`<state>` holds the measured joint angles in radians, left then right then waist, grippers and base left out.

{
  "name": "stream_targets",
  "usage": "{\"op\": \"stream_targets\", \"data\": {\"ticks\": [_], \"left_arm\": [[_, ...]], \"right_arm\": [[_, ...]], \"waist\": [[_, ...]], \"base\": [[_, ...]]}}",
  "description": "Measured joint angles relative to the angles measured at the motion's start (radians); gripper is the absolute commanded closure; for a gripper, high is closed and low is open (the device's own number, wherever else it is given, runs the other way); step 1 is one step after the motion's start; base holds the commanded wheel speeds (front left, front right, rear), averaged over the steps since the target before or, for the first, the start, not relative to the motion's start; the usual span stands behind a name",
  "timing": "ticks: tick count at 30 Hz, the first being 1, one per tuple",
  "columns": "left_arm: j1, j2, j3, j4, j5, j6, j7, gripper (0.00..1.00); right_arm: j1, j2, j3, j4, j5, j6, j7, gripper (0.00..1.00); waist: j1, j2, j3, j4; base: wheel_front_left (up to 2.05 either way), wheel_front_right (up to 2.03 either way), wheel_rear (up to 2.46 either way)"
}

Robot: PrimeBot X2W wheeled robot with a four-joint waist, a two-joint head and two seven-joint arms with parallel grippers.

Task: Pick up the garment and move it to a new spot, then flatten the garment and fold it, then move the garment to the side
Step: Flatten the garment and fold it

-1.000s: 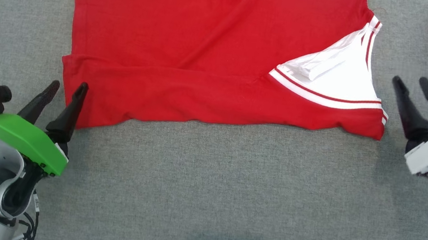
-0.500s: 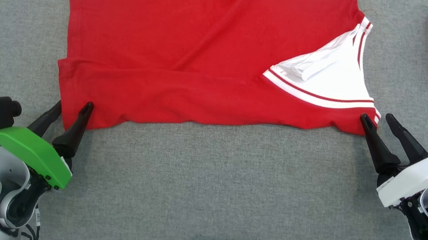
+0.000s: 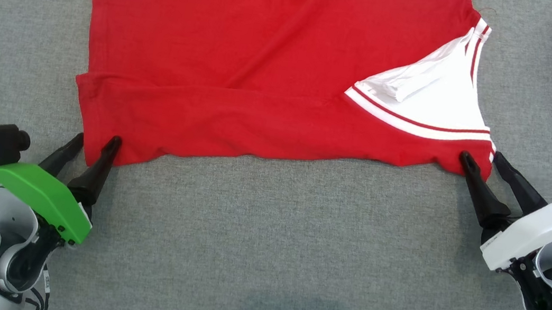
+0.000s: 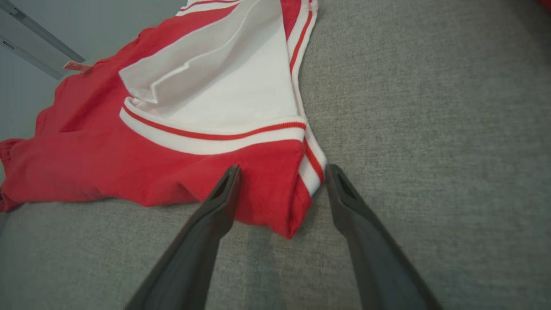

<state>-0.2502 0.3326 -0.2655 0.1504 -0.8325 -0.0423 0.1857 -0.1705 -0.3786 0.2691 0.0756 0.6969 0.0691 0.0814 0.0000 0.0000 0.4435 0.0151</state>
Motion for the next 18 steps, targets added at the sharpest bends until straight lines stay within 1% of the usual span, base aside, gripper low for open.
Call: {"op": "stream_targets", "data": {"ticks": [1, 2, 3, 4, 5, 8, 11, 15, 18], "left_arm": [[-0.001, 0.0, -0.003, 0.002, 0.0, 0.0, 0.007, 0.0], [-0.002, 0.0, -0.004, 0.004, -0.002, 0.0, 0.011, 0.0], [-0.003, 0.0, -0.004, 0.006, -0.009, 0.0, 0.017, 0.45], [-0.004, 0.0, -0.004, 0.009, -0.014, -0.001, 0.017, 1.0], [-0.005, 0.0, -0.005, 0.014, -0.019, -0.006, 0.019, 1.0], [-0.006, 0.007, -0.004, 0.03, -0.022, -0.01, 0.035, 1.0], [-0.006, 0.019, -0.005, 0.031, -0.027, -0.011, 0.06, 1.0], [-0.001, 0.052, -0.002, 0.029, -0.053, -0.029, 0.104, 1.0], [0.017, 0.077, 0.003, 0.023, -0.085, -0.034, 0.134, 1.0]], "right_arm": [[0.0, 0.001, 0.003, 0.003, 0.002, 0.001, 0.004, 0.0], [0.0, 0.002, 0.005, 0.006, 0.013, 0.001, 0.009, 0.02], [0.0, 0.006, 0.006, 0.008, 0.026, 0.001, 0.009, 0.5], [0.0, 0.012, 0.006, 0.011, 0.039, 0.004, 0.009, 0.85], [-0.001, 0.018, 0.007, 0.015, 0.048, 0.006, 0.012, 1.0], [-0.001, 0.034, 0.008, 0.02, 0.075, 0.014, 0.023, 1.0], [-0.002, 0.03, -0.002, 0.02, 0.101, 0.018, 0.028, 1.0], [0.002, 0.017, -0.007, 0.009, 0.153, 0.027, 0.067, 1.0], [0.026, -0.004, -0.008, -0.004, 0.173, 0.028, 0.093, 1.0]], "waist": [[0.0, 0.0, 0.0, 0.0], [0.0, 0.0, -0.001, 0.0], [0.0, 0.0, -0.002, -0.001], [0.0, 0.0, -0.003, -0.001], [0.0, 0.0, -0.006, -0.002], [0.0, 0.0, -0.016, -0.006], [0.0, 0.0, -0.029, -0.01], [0.0, 0.0, -0.052, -0.014], [0.0, 0.0, -0.071, -0.016]], "base": [[0.0, 0.0, 0.0], [0.0, 0.0, 0.0], [0.0, 0.0, 0.0], [0.0, 0.0, 0.0], [0.0, 0.0, 0.0], [0.0, 0.0, 0.0], [0.0, 0.0, 0.0], [0.0, 0.0, 0.0], [0.0, 0.0, 0.0]]}}
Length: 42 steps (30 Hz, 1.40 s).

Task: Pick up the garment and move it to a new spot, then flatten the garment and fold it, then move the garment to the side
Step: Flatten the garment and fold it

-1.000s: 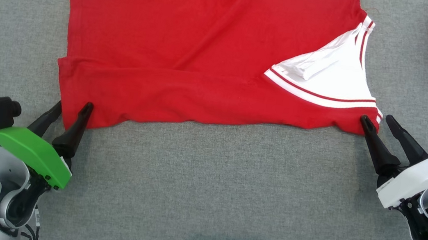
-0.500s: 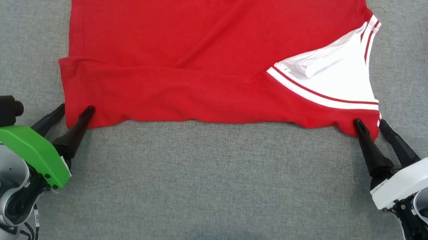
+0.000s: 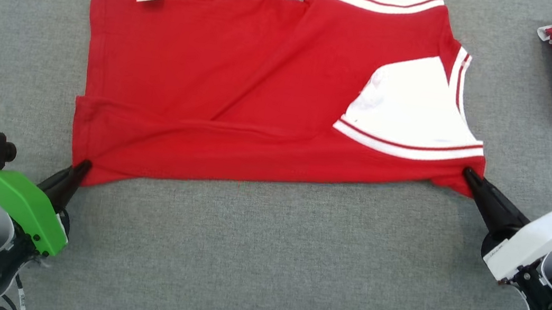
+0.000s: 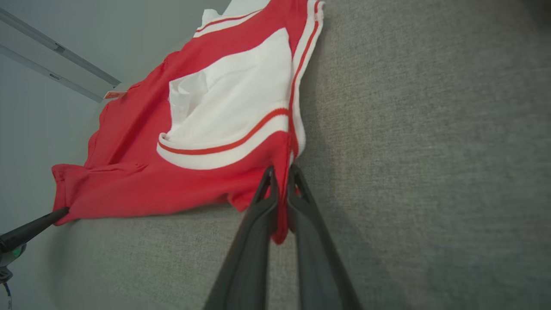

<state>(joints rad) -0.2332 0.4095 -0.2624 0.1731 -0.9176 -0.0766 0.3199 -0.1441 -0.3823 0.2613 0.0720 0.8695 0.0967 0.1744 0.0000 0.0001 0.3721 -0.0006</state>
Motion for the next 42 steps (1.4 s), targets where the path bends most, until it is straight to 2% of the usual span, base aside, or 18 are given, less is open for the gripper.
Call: {"op": "stream_targets", "data": {"ticks": [11, 16, 19, 27, 35, 40, 41, 42], "left_arm": [[0.15, 0.02, 0.005, -0.081, -0.069, -0.008, 0.053, 1.0], [0.203, 0.035, 0.019, -0.14, -0.137, -0.012, 0.093, 1.0], [0.215, 0.076, 0.071, -0.182, -0.184, -0.012, 0.111, 1.0], [0.239, 0.123, 0.108, -0.254, -0.223, -0.012, 0.152, 1.0], [0.308, 0.105, 0.098, -0.265, -0.241, -0.007, 0.159, 1.0], [0.317, 0.086, 0.098, -0.271, -0.241, -0.002, 0.149, 1.0], [0.317, 0.081, 0.1, -0.275, -0.241, -0.001, 0.141, 1.0], [0.317, 0.077, 0.101, -0.279, -0.241, 0.002, 0.136, 0.71]], "right_arm": [[0.161, -0.036, 0.006, -0.07, 0.027, -0.001, 0.053, 1.0], [0.22, -0.056, -0.008, -0.12, 0.04, -0.011, 0.057, 1.0], [0.241, -0.064, -0.023, -0.161, 0.045, -0.019, 0.062, 1.0], [0.273, -0.089, -0.033, -0.224, 0.057, -0.031, 0.085, 1.0], [0.319, -0.095, -0.032, -0.232, 0.057, -0.054, 0.108, 1.0], [0.319, -0.12, -0.03, -0.232, 0.045, -0.056, 0.113, 1.0], [0.318, -0.125, -0.028, -0.232, 0.042, -0.056, 0.119, 0.87], [0.316, -0.127, -0.027, -0.232, 0.035, -0.056, 0.12, 0.59]], "waist": [[0.0, 0.0, -0.065, -0.013], [-0.0001, 0.0, -0.072, -0.025], [-0.0001, 0.0, -0.07, -0.026], [-0.0001, 0.0, -0.059, -0.028], [0.0, 0.0, -0.026, -0.028], [-0.0001, 0.0, -0.015, -0.025], [0.0, 0.0, -0.014, -0.025], [-0.0001, 0.0, -0.013, -0.024]], "base": [[0.0, 0.0, 0.0], [0.0, 0.0, 0.0], [0.0, 0.0, 0.0], [0.0, 0.0, 0.0], [0.0, 0.0, 0.0], [0.0, 0.0, 0.0], [0.0, 0.0, 0.0], [0.0, 0.0, 0.0]]}}
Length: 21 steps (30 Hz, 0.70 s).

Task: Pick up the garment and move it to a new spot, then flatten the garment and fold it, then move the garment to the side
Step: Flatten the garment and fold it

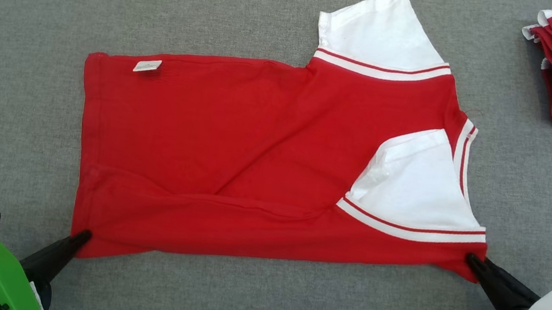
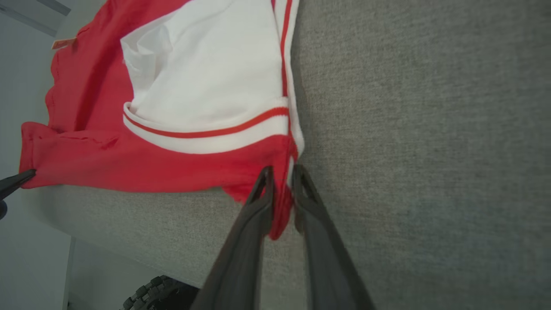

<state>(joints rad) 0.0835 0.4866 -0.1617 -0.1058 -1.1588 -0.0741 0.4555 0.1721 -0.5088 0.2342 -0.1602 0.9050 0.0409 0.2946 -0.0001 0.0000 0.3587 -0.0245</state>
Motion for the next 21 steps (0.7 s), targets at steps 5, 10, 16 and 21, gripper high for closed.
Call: {"op": "stream_targets", "data": {"ticks": [5, 10, 16, 21], "left_arm": [[-0.001, 0.006, -0.005, -0.014, 0.013, 0.002, 0.001, 0.0], [-0.002, 0.047, 0.013, -0.048, 0.058, 0.016, 0.001, 0.0], [-0.106, 0.095, 0.06, -0.101, 0.125, 0.04, -0.018, 0.0], [-0.279, 0.088, 0.028, -0.118, 0.155, 0.048, -0.017, 0.0]], "right_arm": [[-0.004, -0.018, 0.008, -0.011, -0.021, -0.001, 0.017, 0.0], [-0.046, -0.058, 0.006, -0.059, -0.03, 0.0, 0.055, 0.0], [-0.245, -0.118, -0.092, -0.132, -0.066, -0.018, 0.058, 0.0], [-0.439, -0.127, -0.107, -0.123, -0.08, -0.044, 0.097, 0.0]], "waist": [[0.0, 0.0, 0.001, 0.005], [0.0, 0.0, 0.005, 0.005], [0.0, 0.0, 0.036, 0.004], [0.0, 0.0, 0.082, 0.01]], "base": [[0.0, 0.0, 0.0], [0.0, 0.0, 0.0], [0.0, 0.0, 0.0], [0.0, 0.0, 0.0]]}}
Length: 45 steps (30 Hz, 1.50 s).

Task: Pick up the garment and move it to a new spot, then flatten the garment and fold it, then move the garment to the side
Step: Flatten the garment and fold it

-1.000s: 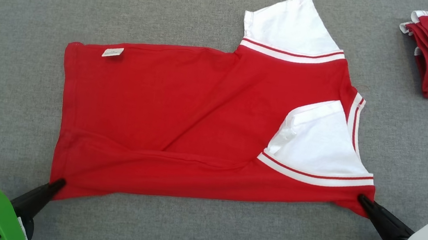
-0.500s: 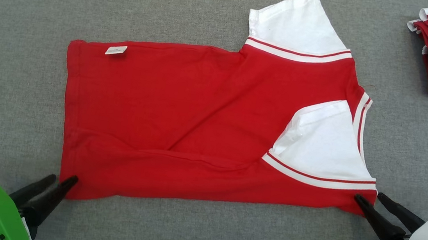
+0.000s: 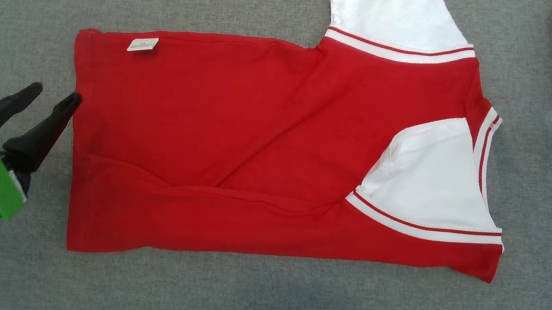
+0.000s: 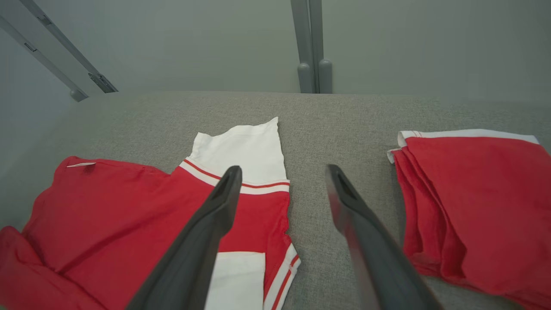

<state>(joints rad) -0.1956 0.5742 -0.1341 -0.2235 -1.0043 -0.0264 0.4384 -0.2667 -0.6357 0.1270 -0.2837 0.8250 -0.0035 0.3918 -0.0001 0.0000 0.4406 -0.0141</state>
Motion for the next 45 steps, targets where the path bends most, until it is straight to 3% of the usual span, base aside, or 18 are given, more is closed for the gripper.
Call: {"op": "stream_targets", "data": {"ticks": [4, 6, 9, 15, 21, 27, 34, 36, 37, 38, 39, 40, 41, 42, 45], "left_arm": [[-0.131, -0.032, -0.078, 0.005, 0.035, 0.0, 0.023, 0.0], [-0.217, -0.084, -0.14, 0.03, 0.048, 0.0, 0.033, 0.0], [-0.294, -0.146, -0.206, 0.08, 0.081, -0.004, 0.033, 0.0], [-0.374, -0.206, -0.26, 0.155, 0.138, -0.01, 0.034, 0.0], [-0.445, -0.275, -0.294, 0.238, 0.163, -0.018, 0.014, 0.0], [-0.483, -0.275, -0.286, 0.316, 0.192, -0.017, -0.004, 0.0], [-0.531, -0.286, -0.283, 0.387, 0.2, -0.018, -0.023, 0.0], [-0.546, -0.291, -0.284, 0.407, 0.2, -0.018, -0.026, 0.0], [-0.555, -0.294, -0.285, 0.413, 0.2, -0.019, -0.026, 0.0], [-0.565, -0.299, -0.284, 0.42, 0.2, -0.024, -0.028, 0.0], [-0.574, -0.308, -0.283, 0.433, 0.199, -0.026, -0.031, 0.0], [-0.574, -0.308, -0.283, 0.433, 0.199, -0.026, -0.031, 0.33], [-0.58, -0.314, -0.288, 0.443, 0.198, -0.028, -0.03, 0.71], [-0.584, -0.32, -0.289, 0.448, 0.198, -0.034, -0.031, 1.0], [-0.597, -0.326, -0.292, 0.473, 0.2, -0.044, -0.039, 1.0]], "right_arm": [[-0.142, -0.005, 0.003, 0.047, -0.015, -0.027, 0.047, 0.0], [-0.238, -0.003, 0.006, 0.102, -0.03, -0.055, 0.07, 0.0], [-0.308, 0.003, 0.015, 0.18, -0.057, -0.069, 0.076, 0.0], [-0.396, 0.041, 0.038, 0.281, -0.085, -0.087, 0.089, 0.0], [-0.425, 0.067, 0.071, 0.39, -0.105, -0.088, 0.087, 0.0], [-0.477, 0.102, 0.129, 0.449, -0.12, -0.084, 0.09, 0.0], [-0.547, 0.135, 0.161, 0.503, -0.122, -0.057, 0.089, 0.02], [-0.559, 0.138, 0.169, 0.518, -0.122, -0.051, 0.092, 0.45], [-0.567, 0.138, 0.172, 0.524, -0.122, -0.045, 0.097, 0.56], [-0.574, 0.14, 0.174, 0.532, -0.122, -0.04, 0.102, 0.56], [-0.58, 0.142, 0.175, 0.541, -0.122, -0.04, 0.102, 0.65], [-0.58, 0.142, 0.175, 0.541, -0.122, -0.04, 0.102, 1.0], [-0.586, 0.143, 0.176, 0.549, -0.122, -0.035, 0.102, 1.0], [-0.588, 0.144, 0.178, 0.556, -0.12, -0.032, 0.102, 1.0], [-0.594, 0.157, 0.183, 0.576, -0.12, -0.018, 0.103, 1.0]], "waist": [[0.0, 0.0, 0.045, 0.014], [0.0, 0.0, 0.08, 0.031], [0.0, 0.0, 0.107, 0.06], [0.0, 0.0, 0.144, 0.137], [0.0, 0.0, 0.178, 0.208], [0.0, 0.0, 0.208, 0.248], [0.0, 0.0, 0.224, 0.24], [0.0, 0.0, 0.225, 0.235], [0.0, 0.0, 0.226, 0.233], [0.0, 0.0, 0.227, 0.231], [0.0, 0.0, 0.228, 0.229], [0.0, 0.0, 0.228, 0.229], [0.0, 0.0, 0.229, 0.227], [0.0, 0.0, 0.229, 0.226], [0.0, 0.0, 0.227, 0.223]], "base": [[0.0, 0.0, 0.0], [0.0, 0.0, 0.0], [0.0, 0.0, 0.0], [0.0, 0.0, 0.0], [0.0, 0.0, 0.0], [0.0, 0.0, 0.0], [0.0, 0.0, 0.0], [0.0, 0.0, 0.0], [0.0, 0.0, 0.0], [0.0, 0.0, 0.0], [0.0, 0.0, 0.0], [0.0, 0.0, 0.0], [0.0, 0.0, 0.0], [0.0, 0.0, 0.0], [0.0, 0.0, 0.0]]}}
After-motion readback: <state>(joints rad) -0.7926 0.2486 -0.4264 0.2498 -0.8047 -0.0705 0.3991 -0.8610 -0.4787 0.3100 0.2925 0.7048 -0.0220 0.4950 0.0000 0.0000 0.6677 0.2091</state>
